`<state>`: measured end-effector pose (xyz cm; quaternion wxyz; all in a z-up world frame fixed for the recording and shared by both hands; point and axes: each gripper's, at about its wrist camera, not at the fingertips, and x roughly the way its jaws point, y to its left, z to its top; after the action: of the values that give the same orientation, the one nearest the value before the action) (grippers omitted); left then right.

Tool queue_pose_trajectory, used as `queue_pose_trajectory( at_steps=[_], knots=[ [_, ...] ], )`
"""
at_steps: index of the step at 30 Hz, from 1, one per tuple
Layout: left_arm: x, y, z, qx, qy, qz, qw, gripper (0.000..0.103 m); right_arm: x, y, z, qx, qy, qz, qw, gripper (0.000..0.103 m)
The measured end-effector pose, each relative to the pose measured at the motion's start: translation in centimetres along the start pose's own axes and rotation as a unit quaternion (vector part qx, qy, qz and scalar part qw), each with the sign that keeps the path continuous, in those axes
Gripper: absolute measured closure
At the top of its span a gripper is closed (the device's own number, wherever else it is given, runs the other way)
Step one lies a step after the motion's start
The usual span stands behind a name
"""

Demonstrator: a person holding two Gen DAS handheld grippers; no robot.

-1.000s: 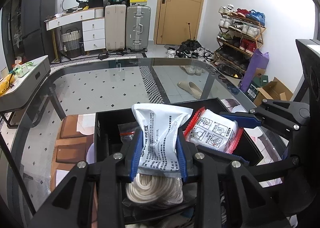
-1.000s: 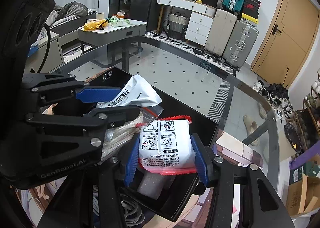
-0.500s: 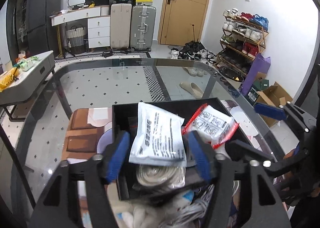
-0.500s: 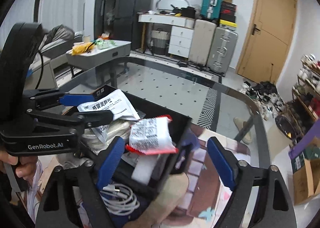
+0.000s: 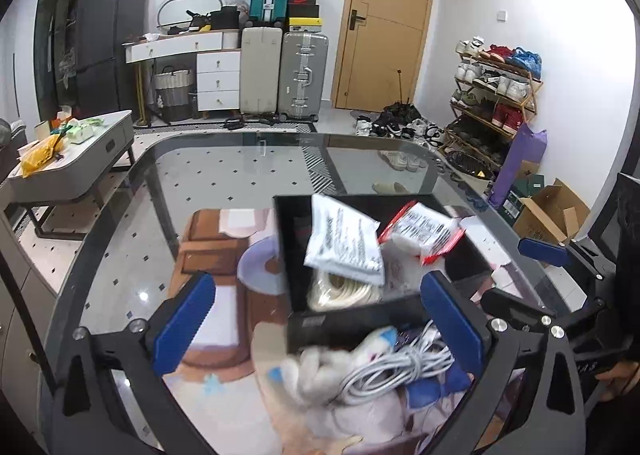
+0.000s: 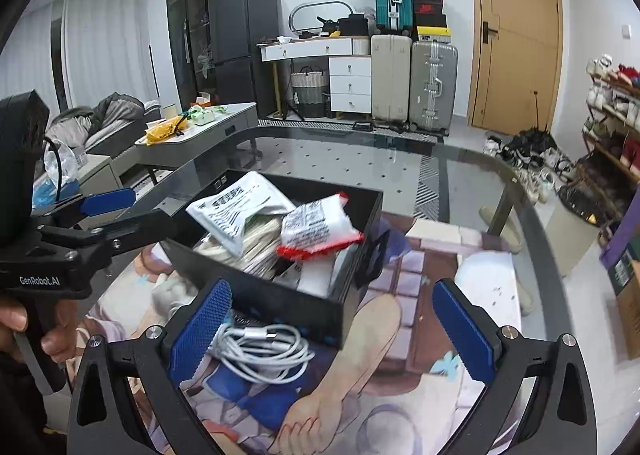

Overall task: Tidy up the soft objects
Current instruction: 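Move both tools toward the white plush toy and coiled cable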

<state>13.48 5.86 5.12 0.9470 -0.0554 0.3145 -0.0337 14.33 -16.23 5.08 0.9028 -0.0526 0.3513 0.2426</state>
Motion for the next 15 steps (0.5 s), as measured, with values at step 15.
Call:
queue_pose_trajectory(
  at_steps=[15],
  knots=[
    [-0.5,-0.6,-3.6,0.004,0.021,0.032,0.9993,0.0,0.3,0.5,-0.6,0.007,0.024,0.019,1.0,0.001]
  ],
)
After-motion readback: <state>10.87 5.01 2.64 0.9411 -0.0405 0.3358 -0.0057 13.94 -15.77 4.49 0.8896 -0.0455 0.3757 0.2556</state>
